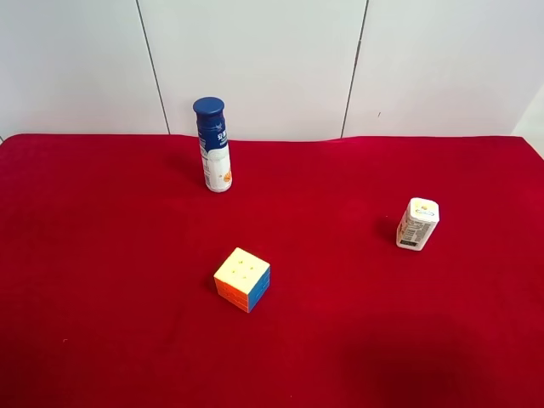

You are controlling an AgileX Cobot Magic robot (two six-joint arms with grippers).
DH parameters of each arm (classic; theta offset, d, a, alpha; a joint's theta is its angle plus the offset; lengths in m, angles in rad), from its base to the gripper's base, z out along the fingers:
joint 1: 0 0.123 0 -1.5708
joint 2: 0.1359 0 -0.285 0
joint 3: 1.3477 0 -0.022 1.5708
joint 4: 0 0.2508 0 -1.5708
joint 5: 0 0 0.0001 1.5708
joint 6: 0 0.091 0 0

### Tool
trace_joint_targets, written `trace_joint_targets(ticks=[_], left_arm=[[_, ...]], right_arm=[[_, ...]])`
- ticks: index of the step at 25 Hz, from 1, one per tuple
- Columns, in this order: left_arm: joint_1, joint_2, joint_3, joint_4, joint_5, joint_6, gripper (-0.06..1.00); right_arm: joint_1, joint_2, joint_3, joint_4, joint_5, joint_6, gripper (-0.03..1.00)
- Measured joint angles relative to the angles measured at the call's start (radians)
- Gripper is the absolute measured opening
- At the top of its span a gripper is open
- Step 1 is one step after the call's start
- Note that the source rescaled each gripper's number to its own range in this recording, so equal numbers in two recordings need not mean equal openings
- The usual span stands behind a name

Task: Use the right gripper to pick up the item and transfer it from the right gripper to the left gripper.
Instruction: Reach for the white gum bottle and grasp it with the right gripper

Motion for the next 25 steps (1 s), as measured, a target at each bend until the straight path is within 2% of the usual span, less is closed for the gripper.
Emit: trace_joint_targets(ticks=[25], left_arm=[[0.0, 0.0, 0.0, 0.0, 0.0, 0.0, 1.0]], right_arm=[[0.0, 0.0, 0.0, 0.0, 0.0, 0.0, 1.0]])
